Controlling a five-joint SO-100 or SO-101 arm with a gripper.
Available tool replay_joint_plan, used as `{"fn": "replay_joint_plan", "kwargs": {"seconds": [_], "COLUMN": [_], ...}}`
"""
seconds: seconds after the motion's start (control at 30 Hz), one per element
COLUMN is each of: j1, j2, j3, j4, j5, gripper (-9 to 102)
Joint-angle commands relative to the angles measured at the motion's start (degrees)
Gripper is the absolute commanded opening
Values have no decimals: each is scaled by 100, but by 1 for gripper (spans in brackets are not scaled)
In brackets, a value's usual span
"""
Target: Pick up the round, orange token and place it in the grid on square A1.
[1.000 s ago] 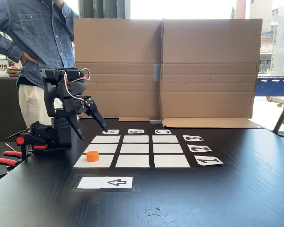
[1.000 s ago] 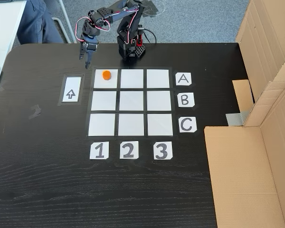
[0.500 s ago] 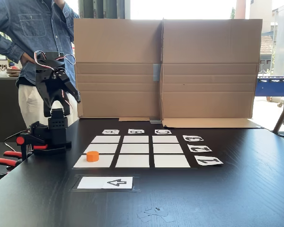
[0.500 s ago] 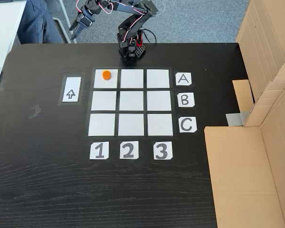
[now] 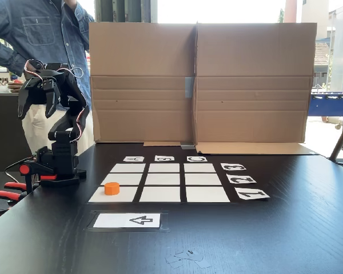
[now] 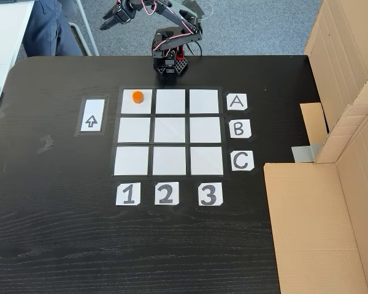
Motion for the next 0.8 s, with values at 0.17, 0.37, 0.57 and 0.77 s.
{"fn": "replay_joint_plan", "kwargs": {"seconds": [0.17,0.37,0.57,0.77], "j1": [571,659,686,747], "j2": [1213,1986,2355,2470], "j3": [1151,2057,2795,3296], "j4": [26,35,35,9], "j5": [-132,-158,-158,-158], "gripper": [16,13,12,12]}}
